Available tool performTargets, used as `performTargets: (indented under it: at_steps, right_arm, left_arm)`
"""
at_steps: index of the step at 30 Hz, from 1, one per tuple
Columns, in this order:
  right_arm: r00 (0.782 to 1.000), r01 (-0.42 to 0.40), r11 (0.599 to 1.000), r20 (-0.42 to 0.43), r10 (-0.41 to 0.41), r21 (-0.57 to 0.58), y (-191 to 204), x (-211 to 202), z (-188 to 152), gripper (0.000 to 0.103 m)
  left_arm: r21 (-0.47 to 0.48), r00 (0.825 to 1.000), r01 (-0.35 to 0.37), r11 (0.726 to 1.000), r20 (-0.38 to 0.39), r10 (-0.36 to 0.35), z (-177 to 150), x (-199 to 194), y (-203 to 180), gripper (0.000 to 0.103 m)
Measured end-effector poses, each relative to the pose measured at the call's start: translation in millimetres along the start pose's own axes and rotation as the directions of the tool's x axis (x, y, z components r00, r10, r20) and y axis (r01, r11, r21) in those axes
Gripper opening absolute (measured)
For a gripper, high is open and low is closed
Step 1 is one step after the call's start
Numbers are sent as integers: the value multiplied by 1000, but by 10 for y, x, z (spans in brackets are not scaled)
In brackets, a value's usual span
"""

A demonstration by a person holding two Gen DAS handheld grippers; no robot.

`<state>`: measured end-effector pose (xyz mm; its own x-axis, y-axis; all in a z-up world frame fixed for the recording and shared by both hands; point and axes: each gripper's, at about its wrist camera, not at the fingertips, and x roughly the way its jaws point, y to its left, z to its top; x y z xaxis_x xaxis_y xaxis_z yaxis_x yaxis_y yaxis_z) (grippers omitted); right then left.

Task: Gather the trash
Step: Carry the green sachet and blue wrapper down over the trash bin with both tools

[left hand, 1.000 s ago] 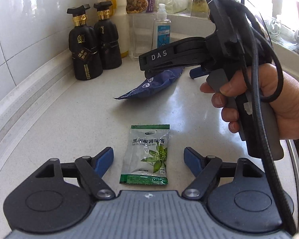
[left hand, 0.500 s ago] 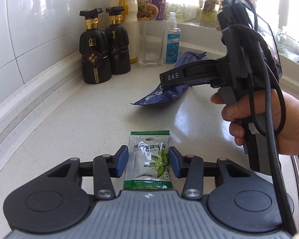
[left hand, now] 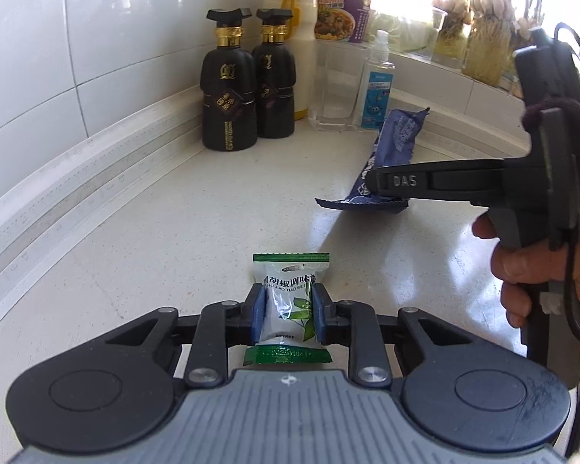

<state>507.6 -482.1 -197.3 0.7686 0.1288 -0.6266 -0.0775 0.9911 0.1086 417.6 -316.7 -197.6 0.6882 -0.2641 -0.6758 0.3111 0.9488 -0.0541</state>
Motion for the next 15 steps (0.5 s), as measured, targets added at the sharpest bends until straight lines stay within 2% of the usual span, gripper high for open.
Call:
performTargets:
  at_steps: [8, 15]
  right_arm:
    - [1000, -20, 1000, 23, 19, 13, -1, -300, 13, 30]
    - [999, -30, 1000, 39, 30, 9, 44, -695, 47, 30]
  left_arm:
    - [-4, 1000, 1, 1000, 8, -1, 11, -122, 4, 21]
    - [4, 1000, -7, 1000, 25, 7, 89, -393, 53, 21]
